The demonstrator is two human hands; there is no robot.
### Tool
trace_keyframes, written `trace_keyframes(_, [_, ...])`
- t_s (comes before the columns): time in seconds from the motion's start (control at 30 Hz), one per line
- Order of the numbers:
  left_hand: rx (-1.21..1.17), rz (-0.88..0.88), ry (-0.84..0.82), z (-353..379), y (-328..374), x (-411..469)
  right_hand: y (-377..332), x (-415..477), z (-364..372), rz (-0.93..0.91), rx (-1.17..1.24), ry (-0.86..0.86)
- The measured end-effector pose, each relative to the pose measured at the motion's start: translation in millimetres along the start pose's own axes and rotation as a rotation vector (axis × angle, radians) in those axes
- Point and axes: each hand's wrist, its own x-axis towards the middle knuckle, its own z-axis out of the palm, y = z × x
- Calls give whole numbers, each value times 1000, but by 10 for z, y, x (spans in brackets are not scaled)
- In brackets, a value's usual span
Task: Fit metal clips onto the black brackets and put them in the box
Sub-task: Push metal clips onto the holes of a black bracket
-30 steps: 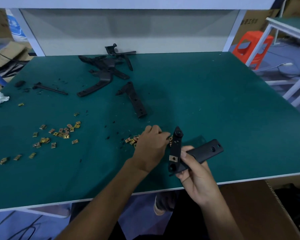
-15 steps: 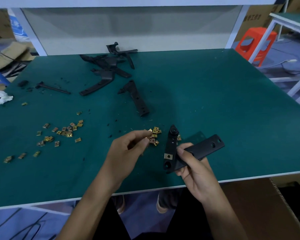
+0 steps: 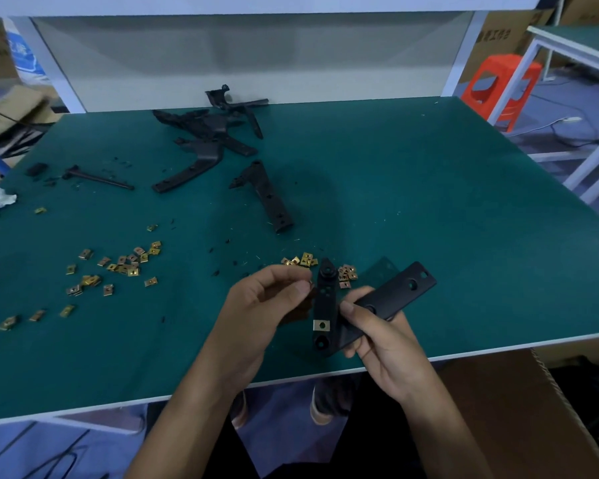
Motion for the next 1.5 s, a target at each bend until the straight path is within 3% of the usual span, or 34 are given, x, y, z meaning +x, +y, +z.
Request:
trace_keyframes(0.23, [-109,-86,56,40,14,-24,-10,-6,15,11,-16,33])
trace_keyframes(0.57, [82,-197,83,-80,130,-11,-5,-5,52,-1,-100,24])
trace_keyframes(0.97, [-25,-158,247,49,26,-37,45,-13,95,-62,-155,84])
trace_keyframes(1.27, [75,-157,113,-109,70,-26,41,-10,95,-44,-149,97])
trace_keyframes(1.5, [105,-198,98,-178,52,-13,54,-7,102,-41,-223,87])
